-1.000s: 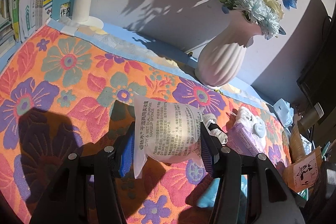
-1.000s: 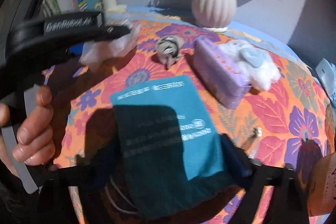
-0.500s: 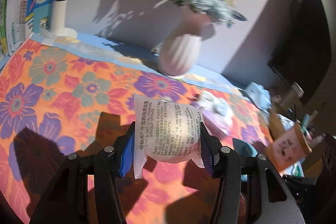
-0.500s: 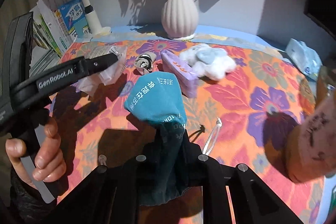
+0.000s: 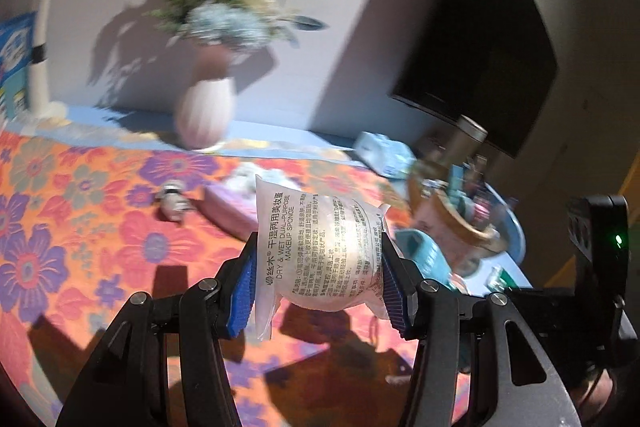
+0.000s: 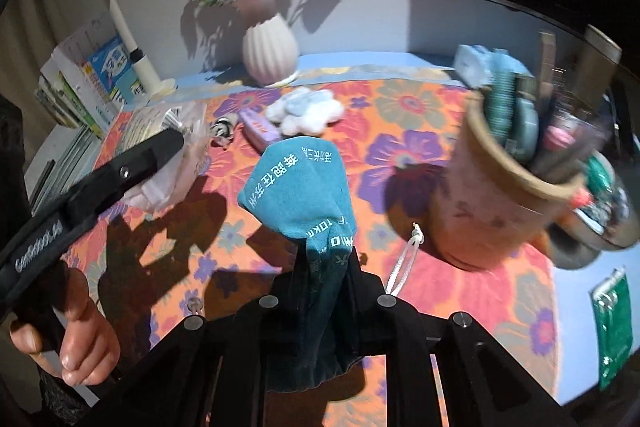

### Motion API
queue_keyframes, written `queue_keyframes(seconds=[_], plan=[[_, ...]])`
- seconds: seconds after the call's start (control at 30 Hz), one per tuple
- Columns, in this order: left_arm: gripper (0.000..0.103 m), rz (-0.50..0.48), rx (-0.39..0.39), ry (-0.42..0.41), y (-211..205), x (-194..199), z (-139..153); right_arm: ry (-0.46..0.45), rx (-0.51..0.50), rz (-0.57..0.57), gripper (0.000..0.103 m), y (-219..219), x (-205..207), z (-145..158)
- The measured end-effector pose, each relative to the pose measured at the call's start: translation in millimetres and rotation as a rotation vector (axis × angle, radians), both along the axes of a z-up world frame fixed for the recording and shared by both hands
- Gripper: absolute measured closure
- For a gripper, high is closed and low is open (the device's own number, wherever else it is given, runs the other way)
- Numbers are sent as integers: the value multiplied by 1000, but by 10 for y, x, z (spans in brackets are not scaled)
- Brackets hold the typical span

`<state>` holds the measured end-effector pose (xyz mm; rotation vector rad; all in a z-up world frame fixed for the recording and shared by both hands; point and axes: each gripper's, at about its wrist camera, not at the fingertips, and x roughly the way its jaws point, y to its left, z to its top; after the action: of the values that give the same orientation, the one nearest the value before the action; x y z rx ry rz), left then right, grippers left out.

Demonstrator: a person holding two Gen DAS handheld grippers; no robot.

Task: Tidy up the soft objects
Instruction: 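Carry the sponge packet and teal pouch to the glass plate and release both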

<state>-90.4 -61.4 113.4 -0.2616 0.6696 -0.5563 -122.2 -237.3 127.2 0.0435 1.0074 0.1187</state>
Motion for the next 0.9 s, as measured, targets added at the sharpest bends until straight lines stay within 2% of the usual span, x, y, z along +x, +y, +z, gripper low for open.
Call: queue_keyframes(seconds=[0.33,0.63,0.77,0.9], plan=[[52,-228,21,-83,-873,-487,400,-46,-21,-105,88,-701,-393,305],[52,-365,18,-98,-1700,-570,652,-112,34,-279,88,-1578,-598,572],[52,-412,42,-105,-2113,-591,749,-141,52,-354,88,-1948,-631,670],[52,-385,94,-83,-2519,-474,824,-177,83,-414,88,-2289,-574,769]])
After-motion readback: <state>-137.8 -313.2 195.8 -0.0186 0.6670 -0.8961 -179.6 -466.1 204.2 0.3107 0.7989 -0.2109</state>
